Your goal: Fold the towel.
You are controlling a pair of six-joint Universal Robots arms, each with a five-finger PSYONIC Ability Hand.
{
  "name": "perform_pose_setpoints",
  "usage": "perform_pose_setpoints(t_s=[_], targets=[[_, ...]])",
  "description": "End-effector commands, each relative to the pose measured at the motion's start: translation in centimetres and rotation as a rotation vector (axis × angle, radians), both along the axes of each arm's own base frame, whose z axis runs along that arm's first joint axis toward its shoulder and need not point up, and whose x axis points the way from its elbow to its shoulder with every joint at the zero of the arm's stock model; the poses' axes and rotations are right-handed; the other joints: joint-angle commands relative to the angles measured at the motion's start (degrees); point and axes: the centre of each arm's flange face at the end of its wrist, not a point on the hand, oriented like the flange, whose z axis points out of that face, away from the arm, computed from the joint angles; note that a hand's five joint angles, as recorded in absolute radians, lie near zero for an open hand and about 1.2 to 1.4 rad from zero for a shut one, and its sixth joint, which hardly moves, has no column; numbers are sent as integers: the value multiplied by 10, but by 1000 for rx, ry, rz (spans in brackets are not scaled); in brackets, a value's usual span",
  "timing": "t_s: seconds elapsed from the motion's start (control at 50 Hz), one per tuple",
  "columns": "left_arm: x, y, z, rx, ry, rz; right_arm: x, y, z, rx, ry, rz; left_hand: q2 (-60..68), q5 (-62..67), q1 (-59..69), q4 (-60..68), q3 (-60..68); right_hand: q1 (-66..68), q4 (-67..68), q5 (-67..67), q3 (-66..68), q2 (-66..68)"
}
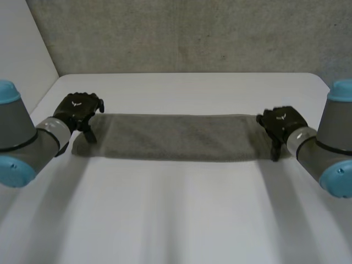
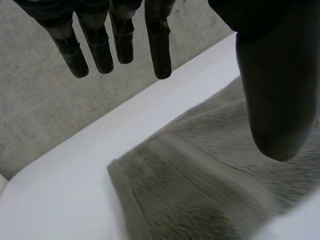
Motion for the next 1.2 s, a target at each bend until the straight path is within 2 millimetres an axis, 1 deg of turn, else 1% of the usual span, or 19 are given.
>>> perform_pose_setpoints(t_s=[0.02,0.32,0.38,0.42,0.52,0.7,0.86,0.9,0.92,0.96,1.0,1.02,1.06,1.08,1.12,1.14,1.16,1.18,1.2], targets=[[1,21,5,-11,94,12,-16,-9,-24,32,38,-33,-27,-9,-35,-34,-31,106,108,108,109,110],[6,21,-3,-58,128,30,-19,-25,-46,0,26,-37,-25,-7,-33,-32,-30,199,201,201,202,203],[6,21,-3,-63,128,29,-19,-27,-47,-8,25,-39,-25,-7,-33,-32,-30,305,307,307,308,309],[6,21,-3,-64,128,31,-18,-29,-46,-27,19,-33,-25,-7,-33,-32,-30,461,463,462,464,465],[5,23,-4,-61,128,26,-18,-31,-46,-37,18,-19,-25,-7,-33,-32,-30,637,639,638,640,641],[6,22,-4,-60,128,28,-32,-37,-44,-38,40,-27,-25,-7,-33,-32,-30,637,640,639,641,642],[7,21,-4,-61,128,33,-73,-53,-16,-73,40,-131,-25,-7,-33,-32,-30,637,640,639,641,642],[7,21,-4,-61,128,34,-96,-62,1,-90,35,-177,-27,-9,-35,-34,-31,637,640,639,641,642],[7,21,-4,-61,128,34,-96,-62,1,-90,35,-177,-27,-9,-35,-34,-31,637,640,639,641,642],[8,21,-3,-63,128,34,-113,-72,20,-123,25,-195,-27,-9,-35,-34,-31,637,640,639,641,642],[8,21,-3,-63,128,36,-118,-77,31,-148,20,-196,-27,-9,-35,-34,-31,637,640,639,641,642],[8,21,-3,-63,128,36,-118,-77,31,-148,20,-196,-27,-9,-35,-34,-31,637,640,639,641,642],[8,21,-3,-63,128,36,-118,-85,53,-194,16,-188,-27,-9,-35,-34,-31,637,640,639,641,642],[8,21,-3,-63,128,36,-118,-85,53,-194,16,-188,-27,-9,-35,-34,-31,637,640,639,641,642],[7,21,-3,-63,128,34,-117,-89,71,-218,11,-188,-27,-9,-35,-34,-31,637,640,639,641,642],[7,21,-3,-63,128,34,-117,-89,71,-219,11,-188,-27,-9,-35,-34,-31,637,640,639,641,642],[7,21,-3,-63,128,34,-112,-89,80,-231,4,-176,-27,-9,-35,-34,-31,637,640,639,641,642],[7,21,-3,-63,128,34,-94,-85,88,-247,-5,-138,-27,-9,-35,-34,-31,637,640,639,641,642],[7,21,-3,-63,128,34,-94,-85,88,-247,-5,-137,-27,-9,-35,-34,-31,637,640,639,641,642]])
